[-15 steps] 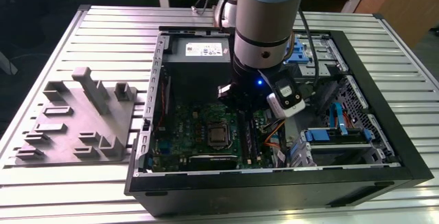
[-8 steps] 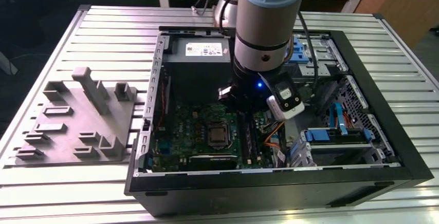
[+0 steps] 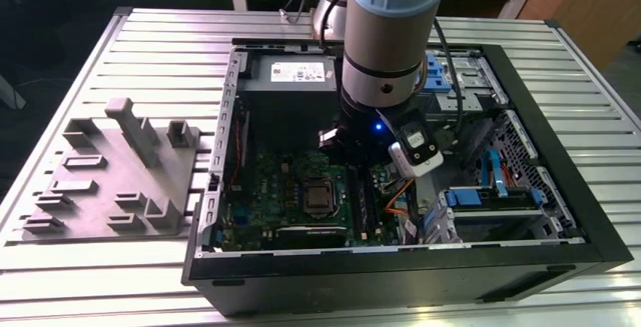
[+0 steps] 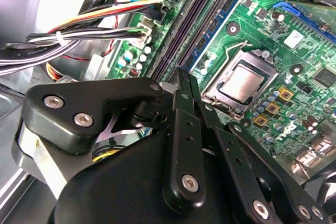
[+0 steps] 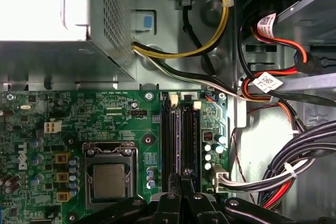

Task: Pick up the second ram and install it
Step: 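Insert the second ram into the second slot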

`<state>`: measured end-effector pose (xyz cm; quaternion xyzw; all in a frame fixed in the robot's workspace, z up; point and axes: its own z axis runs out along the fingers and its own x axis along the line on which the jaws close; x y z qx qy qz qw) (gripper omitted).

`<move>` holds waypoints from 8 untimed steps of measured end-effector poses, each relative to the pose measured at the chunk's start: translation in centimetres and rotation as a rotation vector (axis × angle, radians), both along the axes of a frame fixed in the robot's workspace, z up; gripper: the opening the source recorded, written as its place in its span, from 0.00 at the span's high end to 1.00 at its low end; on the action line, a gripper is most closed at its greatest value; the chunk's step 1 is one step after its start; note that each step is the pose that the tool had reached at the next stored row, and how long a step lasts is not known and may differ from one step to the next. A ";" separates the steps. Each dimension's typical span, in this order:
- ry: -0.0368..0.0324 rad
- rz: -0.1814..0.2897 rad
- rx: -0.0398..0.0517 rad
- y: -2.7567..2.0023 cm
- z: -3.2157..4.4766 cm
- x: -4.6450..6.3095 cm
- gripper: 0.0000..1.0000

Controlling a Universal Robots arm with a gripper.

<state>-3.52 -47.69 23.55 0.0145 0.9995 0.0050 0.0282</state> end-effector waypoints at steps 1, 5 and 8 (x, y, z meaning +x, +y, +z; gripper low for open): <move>0.0000 0.000 0.0000 0.00 0.00 0.0 0.89; 0.0000 0.002 -0.0007 0.01 -0.19 0.0 0.89; 0.0001 0.005 -0.0018 0.00 -0.24 0.0 0.89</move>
